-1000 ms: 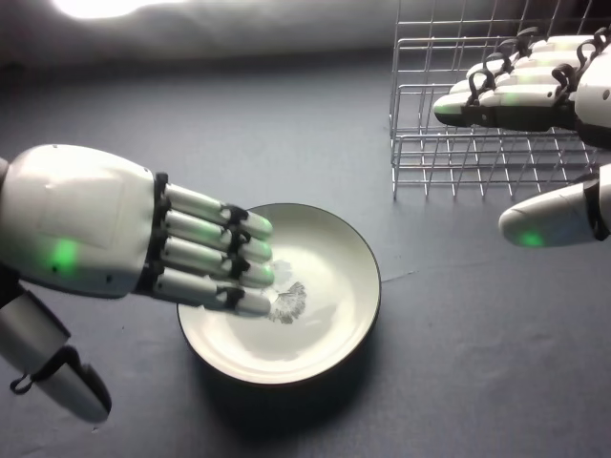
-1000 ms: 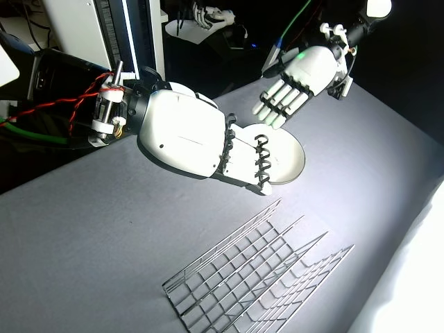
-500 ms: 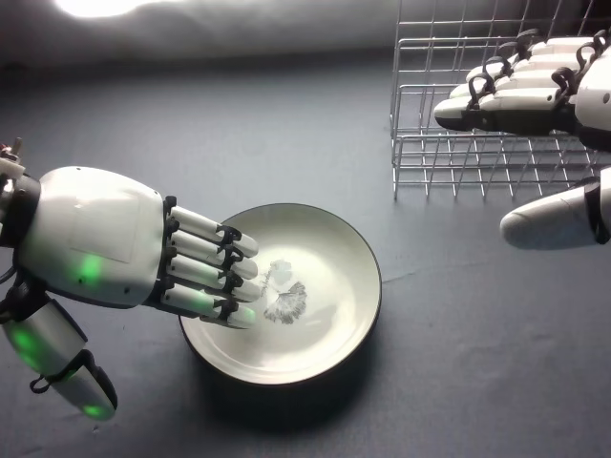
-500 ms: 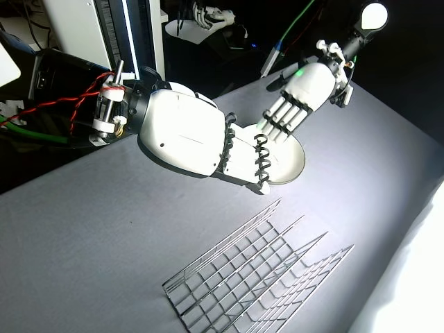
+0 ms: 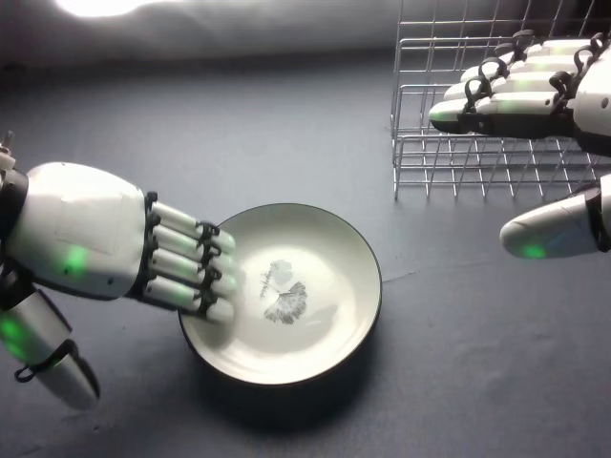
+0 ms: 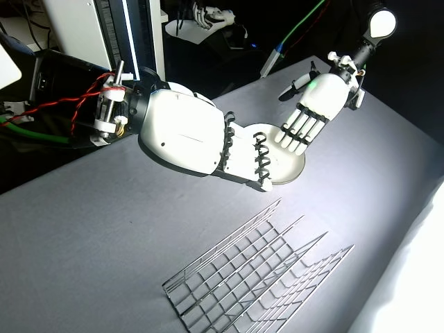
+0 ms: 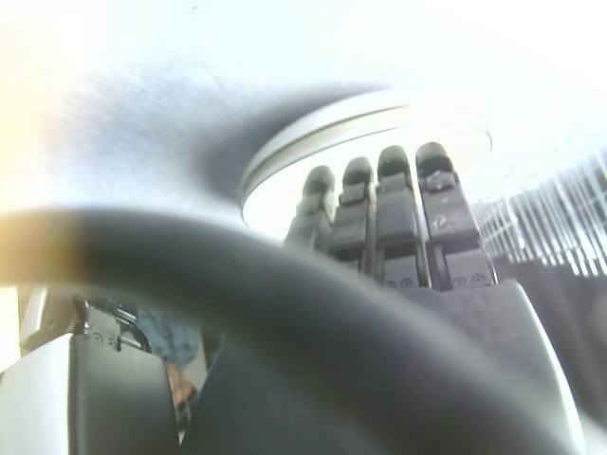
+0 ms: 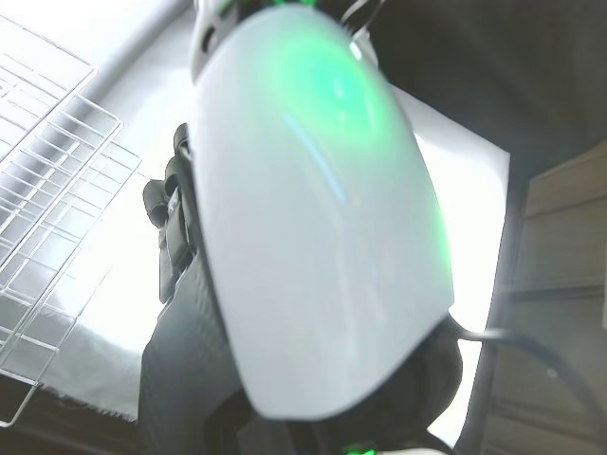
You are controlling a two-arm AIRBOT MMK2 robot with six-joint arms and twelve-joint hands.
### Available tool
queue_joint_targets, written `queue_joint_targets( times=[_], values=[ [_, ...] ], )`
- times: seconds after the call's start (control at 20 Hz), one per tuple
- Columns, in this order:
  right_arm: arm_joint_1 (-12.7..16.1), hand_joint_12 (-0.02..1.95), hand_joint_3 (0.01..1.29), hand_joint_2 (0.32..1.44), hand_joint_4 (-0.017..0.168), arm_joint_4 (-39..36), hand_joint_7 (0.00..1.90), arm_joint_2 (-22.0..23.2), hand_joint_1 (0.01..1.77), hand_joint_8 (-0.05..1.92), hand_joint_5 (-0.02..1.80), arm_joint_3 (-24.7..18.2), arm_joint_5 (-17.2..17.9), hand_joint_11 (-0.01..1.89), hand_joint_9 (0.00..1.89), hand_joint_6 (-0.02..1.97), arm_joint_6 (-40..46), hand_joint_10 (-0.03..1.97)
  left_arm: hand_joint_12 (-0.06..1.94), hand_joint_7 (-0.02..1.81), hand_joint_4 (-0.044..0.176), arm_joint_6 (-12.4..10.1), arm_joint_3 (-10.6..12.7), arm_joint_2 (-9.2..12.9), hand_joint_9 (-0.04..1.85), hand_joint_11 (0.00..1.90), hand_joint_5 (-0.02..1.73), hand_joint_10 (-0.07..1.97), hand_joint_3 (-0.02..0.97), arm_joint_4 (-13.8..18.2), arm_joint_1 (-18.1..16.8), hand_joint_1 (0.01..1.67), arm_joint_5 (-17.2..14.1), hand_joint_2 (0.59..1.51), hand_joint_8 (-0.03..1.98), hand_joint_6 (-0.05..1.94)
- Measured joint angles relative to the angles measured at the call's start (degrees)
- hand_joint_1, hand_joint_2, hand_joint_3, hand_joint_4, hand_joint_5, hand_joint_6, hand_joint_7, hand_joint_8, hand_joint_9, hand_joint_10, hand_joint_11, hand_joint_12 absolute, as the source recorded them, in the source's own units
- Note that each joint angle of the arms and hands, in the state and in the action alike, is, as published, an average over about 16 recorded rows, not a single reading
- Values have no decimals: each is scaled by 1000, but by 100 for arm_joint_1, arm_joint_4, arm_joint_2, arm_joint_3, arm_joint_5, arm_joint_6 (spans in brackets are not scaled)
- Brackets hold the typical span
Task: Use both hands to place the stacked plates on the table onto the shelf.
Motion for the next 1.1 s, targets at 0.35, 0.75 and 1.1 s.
queue_joint_targets(
  times=[0.35, 0.75, 1.1],
  values=[
    [-77, 307, 15, 1105, -1, -61, 81, -3, 24, 10, 105, 2, 118, 21, 58, 16, -11, 24, -17, 10, 0, -71, 151, -47, 20, 14, 18, 6, 0, -10, 154, 16, -125, 1064, -14, -5],
    [-226, 339, 15, 1101, 0, -116, 101, -149, 31, 10, 129, 42, 255, 21, 70, 16, -22, 23, -12, 0, -4, -2, 260, -116, 14, 15, 4, 5, 0, -7, 299, 15, -151, 1065, -12, -20],
    [-307, 386, 15, 1101, 0, -134, 108, -426, 42, 10, 139, 193, 324, 21, 77, 15, -28, 23, -1, -9, -5, 48, 242, -276, 5, 15, -2, 4, 0, -47, 346, 15, -60, 1061, -14, -22]
  ],
)
